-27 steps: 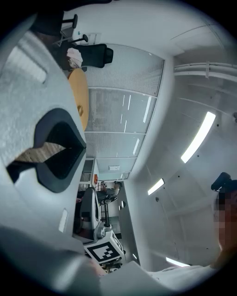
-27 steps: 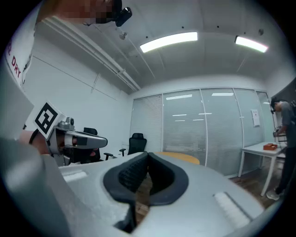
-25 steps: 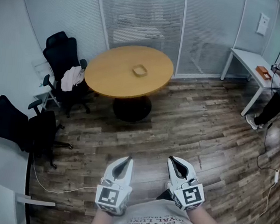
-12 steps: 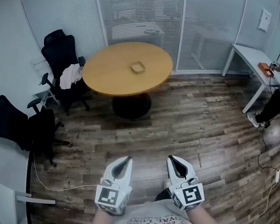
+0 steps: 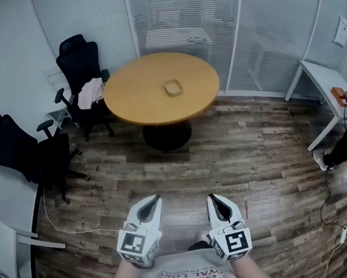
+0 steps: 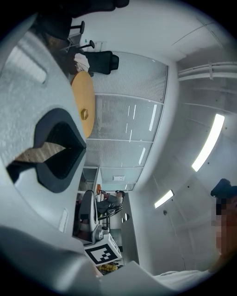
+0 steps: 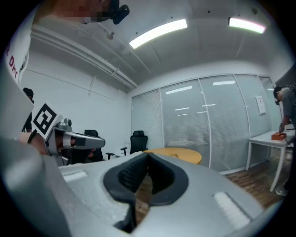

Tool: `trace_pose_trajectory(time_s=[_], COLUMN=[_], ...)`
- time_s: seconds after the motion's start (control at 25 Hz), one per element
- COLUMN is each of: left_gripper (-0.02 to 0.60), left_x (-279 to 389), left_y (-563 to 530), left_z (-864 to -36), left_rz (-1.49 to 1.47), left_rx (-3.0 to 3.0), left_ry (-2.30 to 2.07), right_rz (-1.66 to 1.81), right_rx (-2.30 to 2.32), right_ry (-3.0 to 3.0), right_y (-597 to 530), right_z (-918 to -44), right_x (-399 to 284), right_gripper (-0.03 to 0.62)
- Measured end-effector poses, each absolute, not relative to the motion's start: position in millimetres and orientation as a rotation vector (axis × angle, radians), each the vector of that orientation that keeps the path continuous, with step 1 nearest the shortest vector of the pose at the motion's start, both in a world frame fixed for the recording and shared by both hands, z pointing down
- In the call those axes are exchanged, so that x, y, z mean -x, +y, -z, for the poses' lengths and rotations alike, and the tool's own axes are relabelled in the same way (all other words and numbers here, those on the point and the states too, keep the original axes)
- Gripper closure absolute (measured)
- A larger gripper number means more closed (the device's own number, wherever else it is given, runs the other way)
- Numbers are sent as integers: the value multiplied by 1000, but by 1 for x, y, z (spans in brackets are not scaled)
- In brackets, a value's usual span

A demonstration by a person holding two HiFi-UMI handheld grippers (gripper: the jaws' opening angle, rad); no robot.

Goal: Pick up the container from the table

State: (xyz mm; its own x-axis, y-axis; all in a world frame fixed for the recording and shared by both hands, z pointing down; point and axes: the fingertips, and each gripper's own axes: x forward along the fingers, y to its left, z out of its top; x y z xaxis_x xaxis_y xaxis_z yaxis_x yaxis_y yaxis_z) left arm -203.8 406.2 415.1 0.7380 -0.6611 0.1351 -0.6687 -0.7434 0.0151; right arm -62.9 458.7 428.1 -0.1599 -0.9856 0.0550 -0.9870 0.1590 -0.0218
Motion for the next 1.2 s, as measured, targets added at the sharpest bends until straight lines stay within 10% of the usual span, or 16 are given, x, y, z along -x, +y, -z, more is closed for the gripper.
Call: trace_pose_trajectory(time_s=[1.2], left_gripper=[575], left_x=[34], left_y=[200], left_z=[-444], left_rz=[-203], left_rx=[-2779], left_ry=[-1189], right_rz=[-230], right_rx=[-1912], right_ry=[-2357], right_y=[255], right_z=[-469], right_x=[-106], right_gripper=[591])
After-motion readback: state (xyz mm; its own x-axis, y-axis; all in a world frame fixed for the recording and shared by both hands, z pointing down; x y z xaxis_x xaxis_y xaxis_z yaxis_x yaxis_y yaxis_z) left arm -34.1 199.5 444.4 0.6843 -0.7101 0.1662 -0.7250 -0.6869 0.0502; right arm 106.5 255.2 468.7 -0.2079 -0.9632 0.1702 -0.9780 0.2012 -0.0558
